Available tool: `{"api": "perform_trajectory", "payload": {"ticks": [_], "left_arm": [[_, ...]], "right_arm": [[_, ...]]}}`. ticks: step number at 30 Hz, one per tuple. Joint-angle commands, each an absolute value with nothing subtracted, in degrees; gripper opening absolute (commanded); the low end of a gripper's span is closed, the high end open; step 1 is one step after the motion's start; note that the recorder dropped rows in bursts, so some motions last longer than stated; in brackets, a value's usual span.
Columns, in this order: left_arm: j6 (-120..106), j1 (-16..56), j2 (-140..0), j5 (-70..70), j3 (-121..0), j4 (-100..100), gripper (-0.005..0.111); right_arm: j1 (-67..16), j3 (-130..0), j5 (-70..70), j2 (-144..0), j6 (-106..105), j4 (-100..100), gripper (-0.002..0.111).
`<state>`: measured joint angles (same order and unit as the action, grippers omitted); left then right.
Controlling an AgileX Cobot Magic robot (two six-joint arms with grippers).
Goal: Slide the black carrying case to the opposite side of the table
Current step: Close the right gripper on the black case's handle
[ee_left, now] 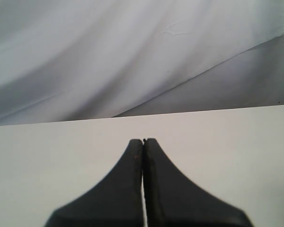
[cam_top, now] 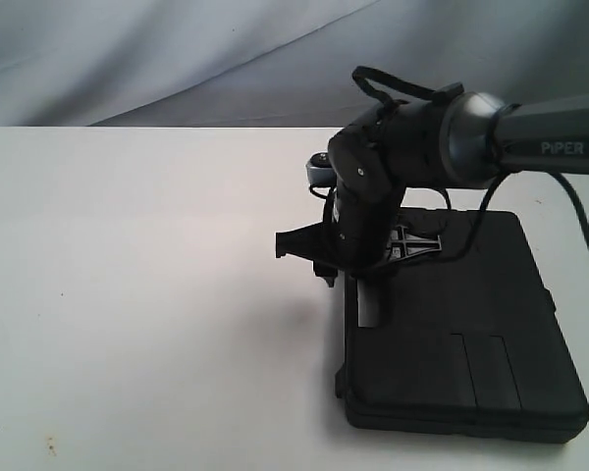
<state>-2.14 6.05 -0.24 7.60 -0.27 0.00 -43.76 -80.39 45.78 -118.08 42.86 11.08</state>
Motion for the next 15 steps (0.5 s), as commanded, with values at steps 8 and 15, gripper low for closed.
{"api": "perform_trajectory", "payload": {"ticks": [8,15], "left_arm": [[-1.97,5.95,0.0,7.54,0.0,0.0,0.0],[-1.97,5.95,0.0,7.54,0.0,0.0,0.0]], "right_arm": [[-43.6,-80.09,43.98,-121.35,44.28,10.7,0.036],[-44.01,-80.09,43.29,-121.48,44.78,10.03,0.032]]}}
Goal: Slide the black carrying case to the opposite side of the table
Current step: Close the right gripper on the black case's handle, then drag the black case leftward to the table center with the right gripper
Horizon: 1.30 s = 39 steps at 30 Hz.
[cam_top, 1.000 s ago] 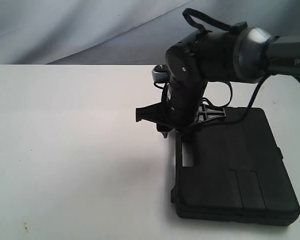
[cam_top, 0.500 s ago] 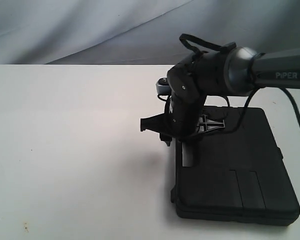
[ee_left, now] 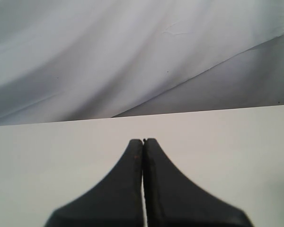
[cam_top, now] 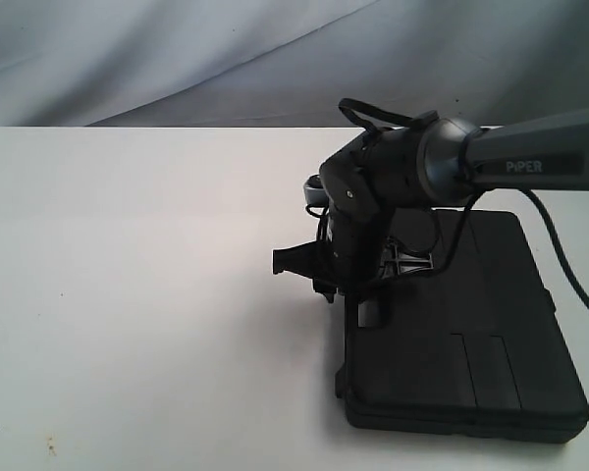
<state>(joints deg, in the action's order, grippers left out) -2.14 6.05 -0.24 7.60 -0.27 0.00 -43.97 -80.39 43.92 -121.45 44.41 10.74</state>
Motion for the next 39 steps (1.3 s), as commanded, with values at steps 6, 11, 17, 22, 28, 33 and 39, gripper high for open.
{"api": "perform_trajectory", "payload": {"ticks": [6,11,17,22,28,33,39], "left_arm": [[-1.86,5.95,0.0,7.54,0.0,0.0,0.0],[-1.86,5.95,0.0,7.54,0.0,0.0,0.0],[-1.99,5.95,0.0,7.54,0.0,0.0,0.0],[-1.99,5.95,0.0,7.54,0.0,0.0,0.0],[-1.87,5.95,0.0,7.54,0.0,0.0,0.0],[-1.87,5.95,0.0,7.54,0.0,0.0,0.0],[-1.98,5.95,0.0,7.54,0.0,0.0,0.0]], "right_arm": [[-44.01,-80.09,43.44,-121.48,44.79,9.81,0.0],[-44.01,-80.09,43.44,-121.48,44.79,9.81,0.0],[-44.01,-80.09,43.44,-121.48,44.79,9.55,0.0],[-44.12,-80.09,42.36,-121.48,44.79,7.94,0.0],[-44.63,-80.09,40.51,-121.52,45.05,7.94,0.0],[-45.2,-80.46,38.94,-121.65,46.77,7.19,0.0],[-46.96,-87.84,44.55,-125.16,46.47,7.29,0.0]]}}
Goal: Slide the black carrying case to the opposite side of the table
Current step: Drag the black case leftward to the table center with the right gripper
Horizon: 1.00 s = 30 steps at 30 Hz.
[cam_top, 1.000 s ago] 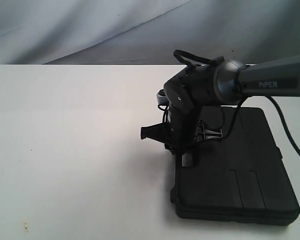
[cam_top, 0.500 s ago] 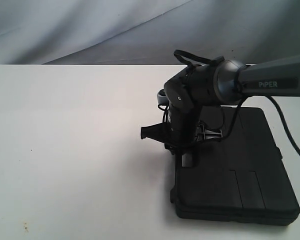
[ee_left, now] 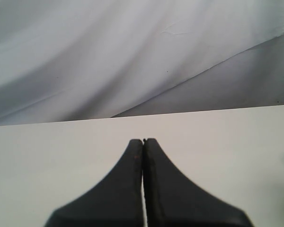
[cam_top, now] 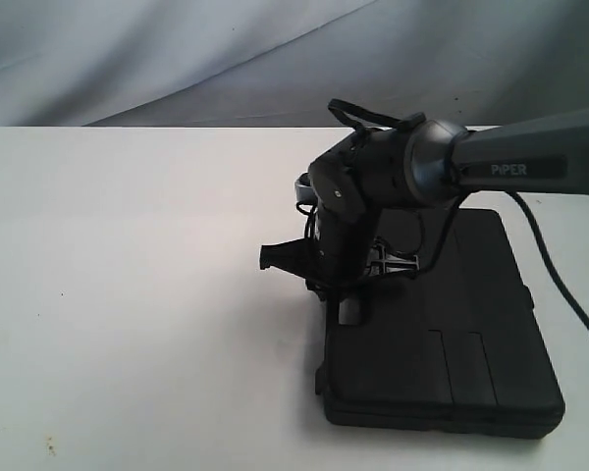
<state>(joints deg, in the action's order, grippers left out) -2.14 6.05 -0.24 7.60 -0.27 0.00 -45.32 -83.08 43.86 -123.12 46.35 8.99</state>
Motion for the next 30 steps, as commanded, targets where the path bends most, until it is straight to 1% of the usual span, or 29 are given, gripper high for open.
{"api": "perform_trajectory", "payload": {"ticks": [1,12,22,30], "left_arm": [[-1.98,5.95,0.0,7.54,0.0,0.0,0.0],[-1.87,5.95,0.0,7.54,0.0,0.0,0.0],[-1.99,5.95,0.0,7.54,0.0,0.0,0.0],[-1.89,5.95,0.0,7.54,0.0,0.0,0.0]], "right_arm": [[-47.36,-89.37,45.1,-125.78,46.47,7.0,0.0],[-51.35,-104.83,51.87,-134.67,46.14,5.3,0.0],[-52.76,-114.96,54.26,-139.61,48.99,4.41,0.0],[-53.16,-115.4,53.64,-140.37,51.46,4.34,0.0]]}}
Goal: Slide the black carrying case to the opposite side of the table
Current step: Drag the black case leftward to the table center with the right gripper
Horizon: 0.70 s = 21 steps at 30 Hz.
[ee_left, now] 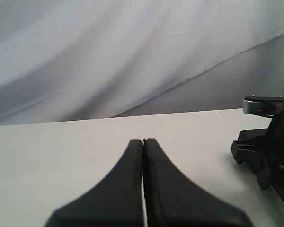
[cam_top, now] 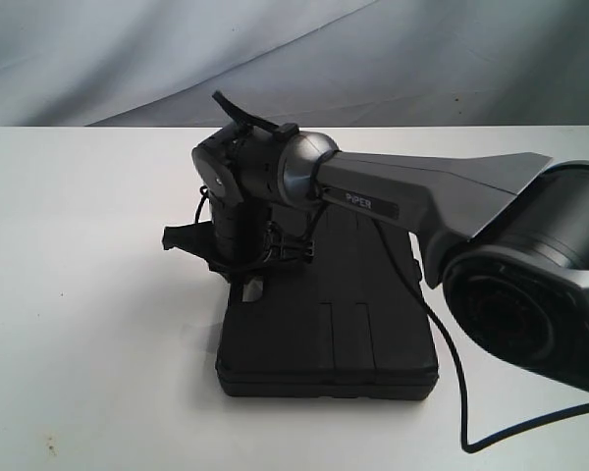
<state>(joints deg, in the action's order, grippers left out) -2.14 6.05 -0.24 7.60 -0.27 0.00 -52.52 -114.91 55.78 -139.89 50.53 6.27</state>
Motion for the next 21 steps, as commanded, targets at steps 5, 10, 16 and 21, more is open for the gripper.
{"api": "perform_trajectory", "payload": {"ticks": [5,10,16,21], "left_arm": [[-1.89,5.95,0.0,7.54,0.0,0.0,0.0],[-2.01,5.95,0.0,7.54,0.0,0.0,0.0],[-2.01,5.95,0.0,7.54,0.0,0.0,0.0],[-1.87,5.95,0.0,7.54,0.0,0.0,0.0]], "right_arm": [[-53.16,-115.4,54.83,-140.37,51.46,5.05,0.0],[-53.16,-115.4,56.33,-140.37,51.46,5.65,0.001],[-53.6,-115.4,57.01,-140.27,51.46,5.9,0.04],[-54.0,-115.4,58.78,-139.51,51.46,7.71,0.049]]}}
